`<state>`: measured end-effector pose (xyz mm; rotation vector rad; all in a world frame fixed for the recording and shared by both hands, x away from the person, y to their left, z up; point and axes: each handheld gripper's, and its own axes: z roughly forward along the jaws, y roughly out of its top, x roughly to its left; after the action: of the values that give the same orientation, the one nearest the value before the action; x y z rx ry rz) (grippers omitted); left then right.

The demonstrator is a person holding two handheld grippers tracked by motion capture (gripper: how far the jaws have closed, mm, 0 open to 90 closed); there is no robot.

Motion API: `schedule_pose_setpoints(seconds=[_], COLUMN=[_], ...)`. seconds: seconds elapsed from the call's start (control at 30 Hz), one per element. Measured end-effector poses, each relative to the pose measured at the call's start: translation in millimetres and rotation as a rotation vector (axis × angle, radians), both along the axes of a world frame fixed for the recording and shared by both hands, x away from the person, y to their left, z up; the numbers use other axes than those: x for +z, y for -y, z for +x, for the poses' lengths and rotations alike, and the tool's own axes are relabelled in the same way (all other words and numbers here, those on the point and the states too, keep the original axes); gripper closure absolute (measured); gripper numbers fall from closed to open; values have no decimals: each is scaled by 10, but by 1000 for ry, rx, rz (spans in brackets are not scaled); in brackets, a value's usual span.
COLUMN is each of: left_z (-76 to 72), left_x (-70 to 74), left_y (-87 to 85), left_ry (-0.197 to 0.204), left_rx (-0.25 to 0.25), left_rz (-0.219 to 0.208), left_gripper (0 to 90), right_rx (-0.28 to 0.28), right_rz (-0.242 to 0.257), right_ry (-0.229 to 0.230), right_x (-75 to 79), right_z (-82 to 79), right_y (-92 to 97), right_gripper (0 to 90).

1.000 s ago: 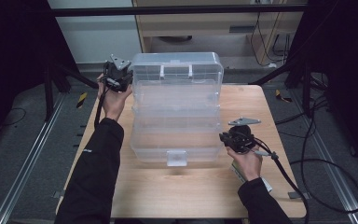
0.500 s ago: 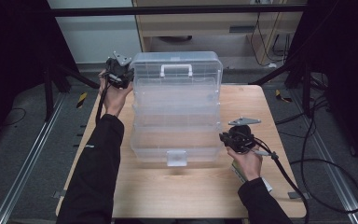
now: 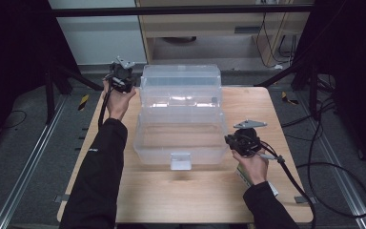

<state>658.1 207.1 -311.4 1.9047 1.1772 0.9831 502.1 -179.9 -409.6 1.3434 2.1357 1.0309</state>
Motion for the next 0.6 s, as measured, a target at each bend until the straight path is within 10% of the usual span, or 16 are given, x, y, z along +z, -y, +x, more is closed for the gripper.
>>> schedule_pose_setpoints(seconds=[0.6], left_z=[-884], left_x=[-153], left_y=[-320], left_ry=[-65], left_rx=[-110], left_rz=[-108], left_gripper=[728], right_rx=[-3], right_rz=[2], right_ry=[1], right_x=[0], right_z=[-1], right_y=[0], right_gripper=[818])
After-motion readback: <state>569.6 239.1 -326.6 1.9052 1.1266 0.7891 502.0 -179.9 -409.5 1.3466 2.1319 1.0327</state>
